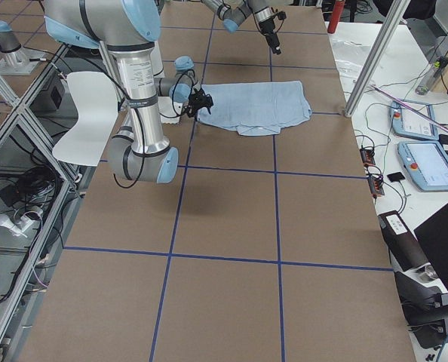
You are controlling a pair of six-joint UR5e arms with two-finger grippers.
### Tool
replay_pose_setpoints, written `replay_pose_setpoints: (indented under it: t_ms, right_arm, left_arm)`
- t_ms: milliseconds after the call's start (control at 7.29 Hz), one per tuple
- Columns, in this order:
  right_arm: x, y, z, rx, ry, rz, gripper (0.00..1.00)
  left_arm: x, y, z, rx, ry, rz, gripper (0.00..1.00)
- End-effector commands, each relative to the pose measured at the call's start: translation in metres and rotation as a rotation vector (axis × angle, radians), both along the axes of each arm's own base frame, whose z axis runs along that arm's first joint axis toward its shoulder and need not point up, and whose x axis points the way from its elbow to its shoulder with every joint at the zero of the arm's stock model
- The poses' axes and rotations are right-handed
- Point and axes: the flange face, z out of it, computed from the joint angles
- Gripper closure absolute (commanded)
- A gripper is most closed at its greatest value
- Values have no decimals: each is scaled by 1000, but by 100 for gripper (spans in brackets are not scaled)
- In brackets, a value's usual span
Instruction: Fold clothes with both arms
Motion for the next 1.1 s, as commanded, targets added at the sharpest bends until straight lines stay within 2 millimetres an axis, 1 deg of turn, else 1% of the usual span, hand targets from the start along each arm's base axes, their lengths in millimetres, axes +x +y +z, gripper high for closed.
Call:
replay_pose_setpoints:
  t_ms: [0, 137, 274, 411, 549, 686, 823, 960]
  right_arm:
    - [-5, 3, 3, -4, 9, -9, 17]
    - [-6, 3, 6, -7, 14, -9, 18]
    - [-5, 3, 3, -9, 8, -10, 21]
    - [-6, 4, 3, -10, 9, -12, 23]
    - [-6, 4, 3, -11, 9, -11, 31]
    - [-6, 4, 3, -11, 9, -11, 35]
    - [-6, 4, 3, -12, 9, -10, 46]
    - [-6, 4, 3, -13, 8, -9, 66]
  left_arm:
    - [-1, 0, 0, 0, 0, -1, 16]
    - [-1, 0, 0, 0, 0, -1, 16]
    - [-1, 0, 0, 0, 0, -1, 16]
    - [-1, 1, 0, 1, 1, -1, 16]
    - [-2, 0, 0, 1, 1, -4, 16]
    - [-2, 0, -1, 2, 2, -4, 16]
    - [-3, 1, -2, 5, 4, -4, 16]
    - [-5, 1, -3, 3, 6, -6, 16]
